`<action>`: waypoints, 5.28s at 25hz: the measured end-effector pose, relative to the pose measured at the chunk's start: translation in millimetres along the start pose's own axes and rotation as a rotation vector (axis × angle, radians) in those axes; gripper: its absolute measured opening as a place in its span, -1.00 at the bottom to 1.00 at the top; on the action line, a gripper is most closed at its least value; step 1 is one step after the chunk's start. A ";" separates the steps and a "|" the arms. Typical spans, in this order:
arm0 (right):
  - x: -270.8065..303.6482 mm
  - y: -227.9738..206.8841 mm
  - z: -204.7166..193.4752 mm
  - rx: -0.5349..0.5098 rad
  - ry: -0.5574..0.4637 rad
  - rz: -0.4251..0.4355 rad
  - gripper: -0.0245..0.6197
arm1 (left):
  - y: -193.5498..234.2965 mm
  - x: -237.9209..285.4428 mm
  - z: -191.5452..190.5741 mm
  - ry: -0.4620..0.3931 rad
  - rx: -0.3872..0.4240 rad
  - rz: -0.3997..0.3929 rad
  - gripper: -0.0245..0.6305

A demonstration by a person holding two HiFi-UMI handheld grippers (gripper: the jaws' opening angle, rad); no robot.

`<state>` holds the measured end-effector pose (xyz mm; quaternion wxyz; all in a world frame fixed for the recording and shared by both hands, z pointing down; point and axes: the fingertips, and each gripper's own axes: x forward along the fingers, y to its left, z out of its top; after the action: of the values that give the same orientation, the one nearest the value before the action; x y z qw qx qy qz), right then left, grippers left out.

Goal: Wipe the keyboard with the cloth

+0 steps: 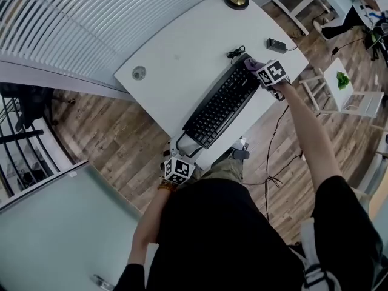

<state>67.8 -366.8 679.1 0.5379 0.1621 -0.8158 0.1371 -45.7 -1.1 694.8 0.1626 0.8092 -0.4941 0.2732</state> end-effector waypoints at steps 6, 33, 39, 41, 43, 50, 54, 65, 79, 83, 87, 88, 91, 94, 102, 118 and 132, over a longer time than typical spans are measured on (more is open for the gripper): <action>0.1 10.4 -2.5 -0.039 0.032 -0.014 -0.76 | -3.1 2.6 0.6 -0.006 0.004 0.005 0.29; 6.6 95.5 -5.5 -0.016 0.012 0.068 -0.77 | -2.1 3.4 -3.2 0.003 0.008 0.014 0.30; 6.5 120.7 -7.6 -0.043 0.015 0.082 -0.77 | -3.4 2.6 -2.5 0.005 0.008 0.013 0.30; 7.0 131.2 -8.7 -0.067 0.021 0.076 -0.77 | -3.5 1.3 -3.1 0.010 0.009 0.013 0.30; 7.1 136.6 -9.7 -0.076 0.018 0.067 -0.77 | -3.8 1.0 -3.5 0.009 0.009 0.013 0.30; 8.4 156.6 -11.5 -0.076 0.010 0.083 -0.77 | -2.7 3.2 -3.9 0.003 0.011 0.013 0.30; 8.9 170.3 -11.9 -0.076 -0.001 0.088 -0.77 | -2.1 3.4 -4.0 -0.004 0.011 0.015 0.30; 8.6 206.3 -16.1 -0.067 -0.023 0.106 -0.77 | -3.2 2.8 -3.6 -0.003 0.014 0.013 0.30; 7.4 270.4 -22.9 -0.070 -0.069 0.179 -0.77 | -3.5 2.6 -4.6 -0.009 0.021 0.010 0.30; 6.6 295.8 -25.2 -0.104 -0.059 0.220 -0.77 | -3.5 3.7 -4.4 -0.006 0.021 0.011 0.30; 7.3 325.2 -28.8 -0.121 -0.062 0.270 -0.77 | -3.5 3.9 -3.7 -0.009 0.019 0.009 0.30; 7.6 333.1 -29.1 -0.124 -0.061 0.284 -0.77 | -2.9 3.6 -3.7 -0.010 0.019 0.009 0.30; 5.6 356.4 -32.3 -0.148 -0.054 0.313 -0.77 | -3.4 2.4 -4.7 -0.008 0.019 0.011 0.30; 4.8 375.4 -35.5 -0.162 -0.061 0.341 -0.77 | -3.9 2.2 -4.7 -0.009 0.018 0.014 0.30; 1.2 386.4 -34.2 -0.112 -0.089 0.454 -0.77 | -3.6 1.3 -5.5 -0.020 0.017 0.021 0.30; -58.4 -4.8 -24.1 0.073 -0.212 -0.072 -0.76 | -3.9 1.4 -1.6 -0.010 0.020 0.008 0.29; -10.1 2.1 -27.6 -0.023 -0.086 -0.017 -0.76 | -2.3 3.3 -2.1 -0.011 0.025 0.005 0.30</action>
<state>93.6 -352.7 680.3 0.5053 0.1684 -0.8384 0.1159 -43.0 -1.3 698.5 0.1492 0.8114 -0.4935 0.2753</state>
